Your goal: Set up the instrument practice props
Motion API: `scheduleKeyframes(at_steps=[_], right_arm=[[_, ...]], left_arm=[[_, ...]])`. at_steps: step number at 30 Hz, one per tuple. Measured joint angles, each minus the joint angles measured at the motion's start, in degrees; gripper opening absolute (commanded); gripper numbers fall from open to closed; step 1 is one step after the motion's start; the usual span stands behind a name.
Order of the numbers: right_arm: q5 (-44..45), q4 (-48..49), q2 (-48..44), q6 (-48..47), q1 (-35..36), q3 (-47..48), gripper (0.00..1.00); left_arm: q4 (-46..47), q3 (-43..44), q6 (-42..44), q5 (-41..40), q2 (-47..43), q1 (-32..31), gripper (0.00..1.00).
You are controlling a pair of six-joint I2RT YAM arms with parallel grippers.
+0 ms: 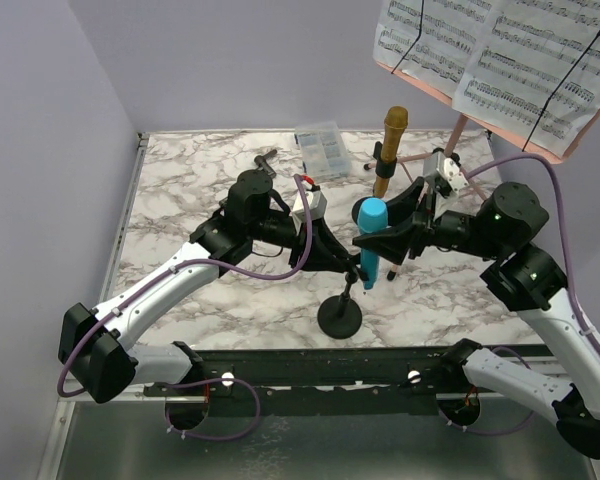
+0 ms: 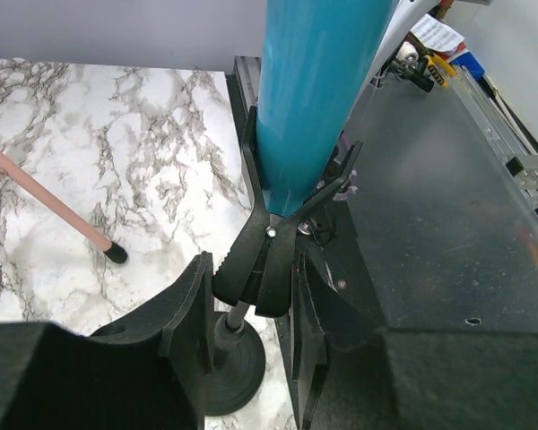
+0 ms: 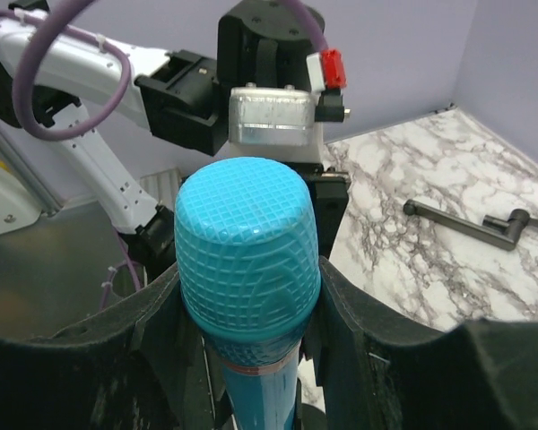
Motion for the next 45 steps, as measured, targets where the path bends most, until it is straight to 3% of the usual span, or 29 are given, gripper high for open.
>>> scheduleKeyframes(at_steps=[8, 9, 12, 14, 16, 21, 24, 26, 27, 33, 39, 45], right_arm=[[-3.54, 2.69, 0.02, -1.01, 0.0, -4.11, 0.01], [-3.89, 3.04, 0.15, -1.11, 0.0, -4.11, 0.0], [-4.96, 4.02, 0.72, -1.18, 0.0, -4.11, 0.01], [-5.62, 4.59, 1.11, -1.11, 0.0, -4.15, 0.09], [-6.03, 5.03, 1.27, -0.98, 0.0, -4.31, 0.22], [-6.19, 5.14, 1.11, -0.07, 0.0, -4.42, 0.5], [-5.75, 4.92, 0.68, 1.25, 0.0, -4.55, 0.81], [-4.35, 4.79, -0.02, 3.04, 0.0, -4.72, 0.97], [-3.32, 4.57, -0.52, 3.78, 0.0, -4.79, 1.0], [3.3, 0.92, -4.61, 9.6, 0.0, -5.73, 1.0], [4.52, -0.7, -6.38, 12.61, 0.0, -9.07, 0.99], [4.48, -0.68, -5.14, 13.05, 0.0, -13.51, 0.7]], left_arm=[[-0.17, 0.13, -0.04, 0.02, 0.09, 0.02, 0.0], [-0.24, 0.24, -0.04, 0.02, 0.17, 0.02, 0.04], [-0.52, 0.52, -0.04, 0.0, 0.37, 0.02, 0.42], [-0.63, 0.57, 0.09, 0.0, 0.35, 0.02, 0.78], [-0.72, 0.55, 0.63, -0.2, 0.28, 0.02, 0.98], [-0.96, 0.15, 0.79, -0.59, -0.46, 0.02, 0.99], [-0.92, 0.04, 0.79, -0.57, -0.96, 0.02, 0.99], [-0.83, 0.04, 0.76, -0.59, -1.05, 0.02, 0.99], [-0.83, 0.0, 0.76, -0.59, -1.05, 0.02, 0.99], [0.5, -2.27, -0.96, -2.38, -2.27, 0.02, 0.99], [5.01, -5.7, -5.03, -4.17, -4.42, 0.02, 0.98], [7.65, -7.08, -7.43, -4.83, -4.87, 0.02, 0.92]])
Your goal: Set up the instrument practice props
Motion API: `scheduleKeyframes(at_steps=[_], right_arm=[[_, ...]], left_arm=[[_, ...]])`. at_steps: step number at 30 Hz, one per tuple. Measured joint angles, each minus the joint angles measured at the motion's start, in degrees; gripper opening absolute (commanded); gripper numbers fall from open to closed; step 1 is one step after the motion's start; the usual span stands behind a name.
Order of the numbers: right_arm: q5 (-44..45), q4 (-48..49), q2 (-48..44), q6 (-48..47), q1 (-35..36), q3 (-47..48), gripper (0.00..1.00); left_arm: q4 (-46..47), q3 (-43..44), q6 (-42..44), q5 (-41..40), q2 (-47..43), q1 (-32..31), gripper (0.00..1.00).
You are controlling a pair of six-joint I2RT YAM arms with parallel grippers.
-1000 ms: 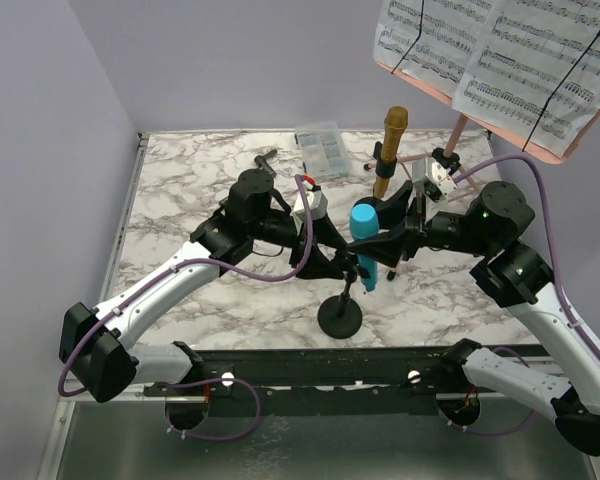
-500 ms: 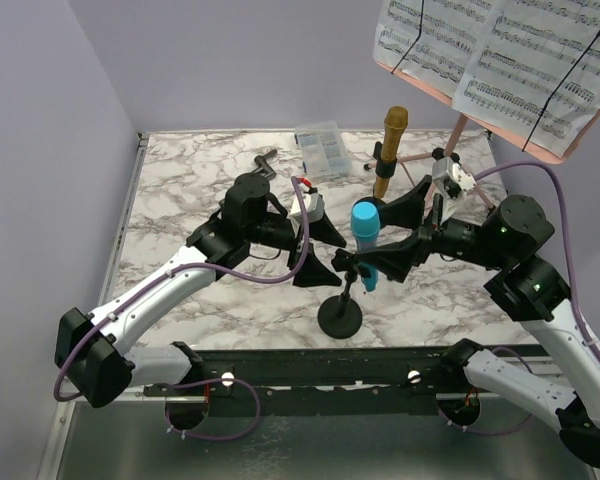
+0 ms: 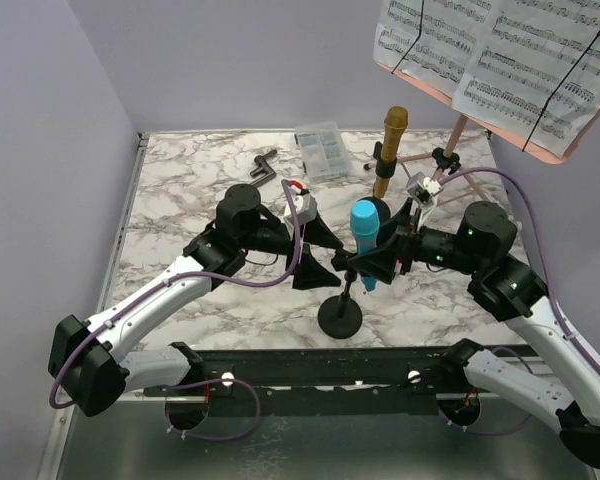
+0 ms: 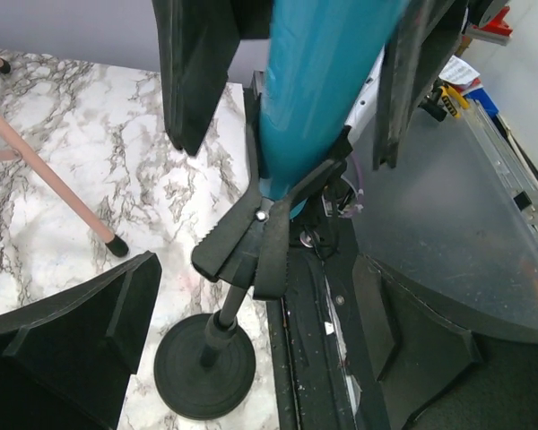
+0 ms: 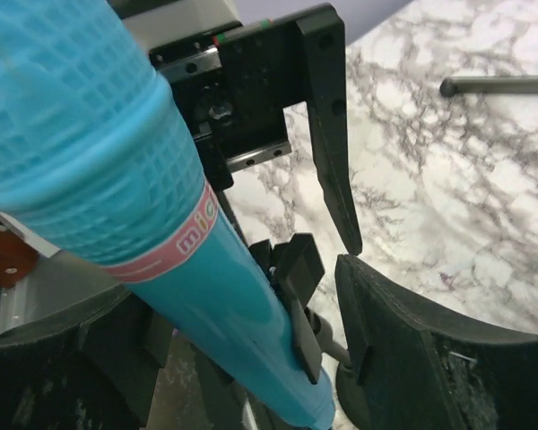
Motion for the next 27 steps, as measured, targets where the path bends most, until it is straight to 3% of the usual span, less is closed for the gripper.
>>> scheduleKeyframes(at_steps=[8, 12, 27], right_arm=[[-0.15, 0.61, 1.68, -0.96, 0.0, -2.45, 0.39], [-0.81, 1.07, 1.05, -1.64, -0.04, -3.15, 0.38], [-1.99, 3.67, -4.59, -3.61, -0.07, -8.22, 0.38]], left_arm=[[2.82, -1.09, -2.08, 0.0, 0.37, 0.0, 0.77], [3.69, -1.16, -3.02, 1.31, 1.6, 0.0, 0.73], [3.98, -1.64, -4.55, 4.72, 4.04, -0.02, 0.71]])
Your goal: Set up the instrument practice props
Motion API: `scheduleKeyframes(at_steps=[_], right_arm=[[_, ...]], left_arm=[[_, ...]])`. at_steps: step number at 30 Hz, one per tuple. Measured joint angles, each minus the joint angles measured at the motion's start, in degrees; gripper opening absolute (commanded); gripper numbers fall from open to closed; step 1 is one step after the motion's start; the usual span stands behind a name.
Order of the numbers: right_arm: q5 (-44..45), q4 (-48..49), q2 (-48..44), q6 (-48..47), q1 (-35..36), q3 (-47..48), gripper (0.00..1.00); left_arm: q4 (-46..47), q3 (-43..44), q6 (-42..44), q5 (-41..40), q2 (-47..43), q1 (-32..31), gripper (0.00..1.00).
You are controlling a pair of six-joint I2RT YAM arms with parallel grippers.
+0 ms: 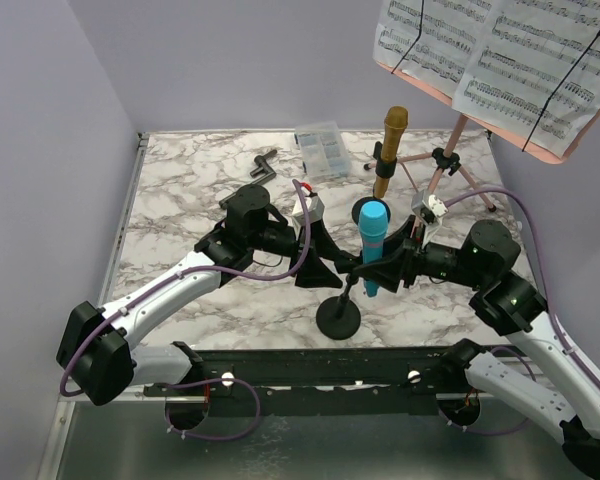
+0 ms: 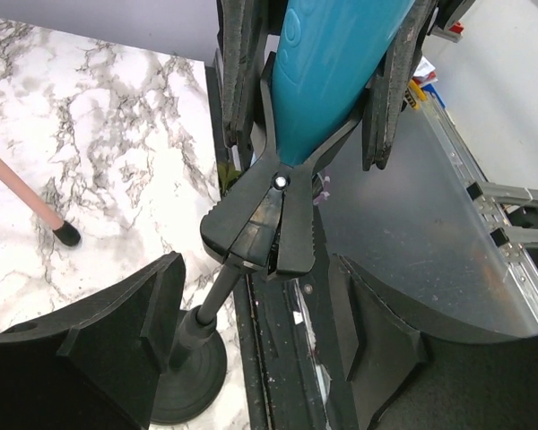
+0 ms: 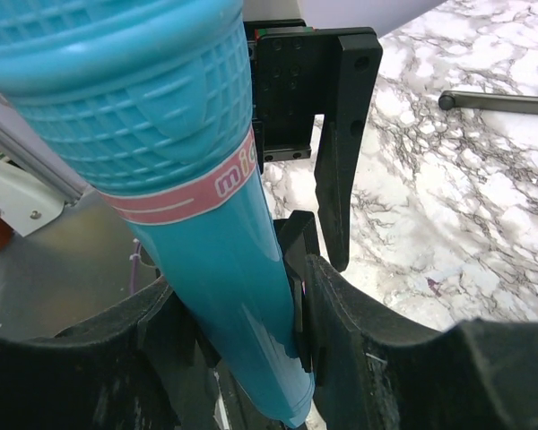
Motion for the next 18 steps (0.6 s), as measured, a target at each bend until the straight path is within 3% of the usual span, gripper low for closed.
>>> scheduleKeyframes(at_steps=[9, 16, 18], right_arm=[[-0.11, 1.31, -0.37, -1.4, 0.0, -2.29, 0.38], [-0.11, -3.76, -0.13, -3.74, 0.15, -4.96, 0.44], [-0.11, -3.98, -0.42, -4.07, 0.15, -4.96, 0.51]], left_arm=[[0.0, 0.0, -0.13, 0.22, 0.02, 0.0, 0.71], [0.11, -0.02, -0.09, 0.24, 0.0, 0.0, 0.71], [0.13, -0.02, -0.09, 0.22, 0.0, 0.0, 0.75]])
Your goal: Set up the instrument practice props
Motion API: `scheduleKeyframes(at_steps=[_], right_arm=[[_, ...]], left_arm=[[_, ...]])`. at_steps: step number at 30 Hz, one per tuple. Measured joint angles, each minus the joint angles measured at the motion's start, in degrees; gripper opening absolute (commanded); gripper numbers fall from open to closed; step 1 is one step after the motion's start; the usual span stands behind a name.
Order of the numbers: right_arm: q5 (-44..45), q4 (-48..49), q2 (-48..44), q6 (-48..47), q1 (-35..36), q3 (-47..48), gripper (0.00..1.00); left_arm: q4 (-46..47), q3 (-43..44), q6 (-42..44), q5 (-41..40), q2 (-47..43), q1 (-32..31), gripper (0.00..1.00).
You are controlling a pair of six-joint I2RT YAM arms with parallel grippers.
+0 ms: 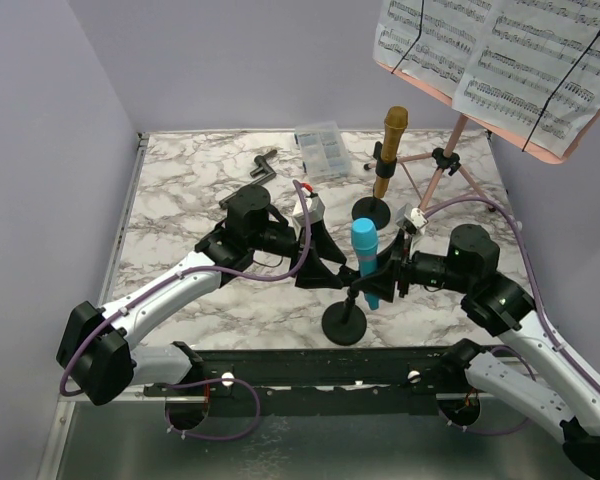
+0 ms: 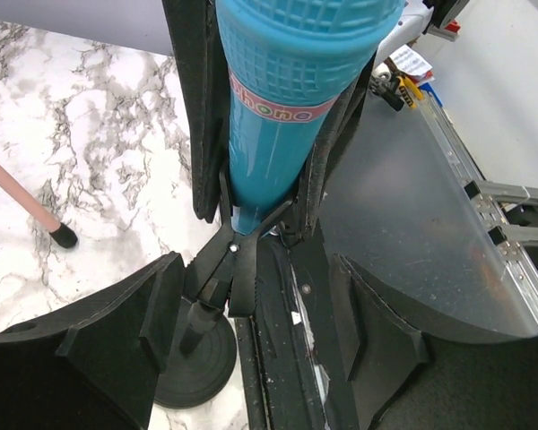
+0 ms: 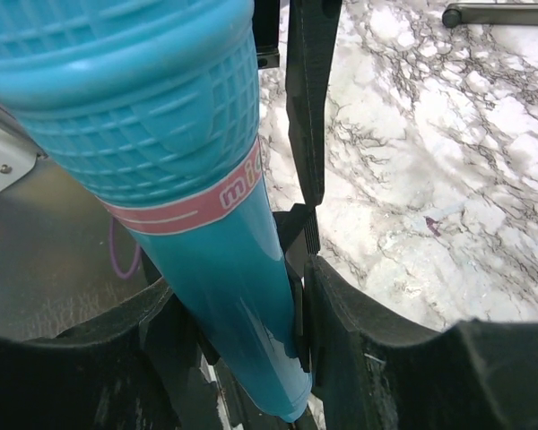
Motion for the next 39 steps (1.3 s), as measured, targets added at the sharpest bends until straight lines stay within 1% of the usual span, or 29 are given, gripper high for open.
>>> scheduleKeyframes(at_steps=[1, 3, 5, 6, 11, 16, 20, 22, 25, 27, 31, 32, 35, 36, 38, 39], right_arm=[[0.02, -0.02, -0.15, 0.0, 0.0, -0.02, 0.55], [-0.02, 0.33, -0.42, 0.33, 0.0, -0.37, 0.67], [-0.09, 0.96, -0.68, 1.4, 0.0, -0.9, 0.85], [-0.09, 1.25, -0.66, 1.99, 0.0, -1.01, 0.99], [1.03, 2.21, -0.76, 4.68, 0.02, -0.94, 1.0], [3.67, 0.46, -0.92, 7.39, 0.0, 2.38, 0.99], [3.82, 0.63, -1.77, 8.39, 0.0, 5.18, 0.87], [3.63, 0.85, -1.7, 8.5, 0.0, 6.38, 0.83], [3.15, 1.33, -0.22, 7.91, 0.0, 7.65, 0.8], [3.15, 1.36, 1.03, 7.32, 0.0, 7.69, 0.75], [3.15, 1.33, 3.32, 5.86, 0.0, 7.69, 0.59], [3.17, 1.36, 3.67, 5.57, 0.02, 7.69, 0.54], [3.74, 1.64, 4.07, 4.68, 0.02, 7.74, 0.32], [4.37, 1.73, 4.07, 4.04, 0.02, 7.76, 0.26], [7.02, 2.16, 4.07, 3.06, 0.0, 7.8, 0.14], [8.28, 2.36, 4.07, 2.91, -0.04, 7.85, 0.06]], left_arm=[[0.07, 0.0, -0.02, 0.02, 0.0, 0.0, 0.79], [0.11, 0.0, -0.02, 0.02, 0.0, 0.0, 0.9], [0.11, 0.0, -0.04, -0.07, -0.02, 0.0, 0.95], [0.13, 0.0, 0.04, -0.24, -0.11, 0.0, 0.98], [0.09, -0.09, -0.09, -1.88, -1.33, 0.0, 0.99], [0.22, -2.84, -0.68, -6.12, -6.12, 0.02, 0.99], [-0.46, -3.96, -0.5, -10.6, -9.97, 0.0, 0.99], [-1.14, -3.96, 0.26, -13.46, -11.5, 0.02, 0.99], [-1.7, -3.98, 1.79, -18.14, -13.0, 0.17, 0.99], [-1.66, -4.55, 2.67, -20.79, -13.64, 0.28, 0.99], [-1.92, -6.69, 3.39, -24.52, -14.27, 0.63, 0.99], [-2.08, -7.28, 3.52, -25.46, -14.38, 0.66, 0.99], [-1.92, -9.03, 3.82, -28.44, -15.78, 0.9, 0.99], [-1.88, -9.38, 3.89, -29.07, -16.2, 0.92, 0.99], [-1.81, -9.99, 4.09, -30.29, -17.57, 1.03, 0.99], [-1.57, -10.1, 4.17, -30.77, -17.99, 1.03, 0.99]])
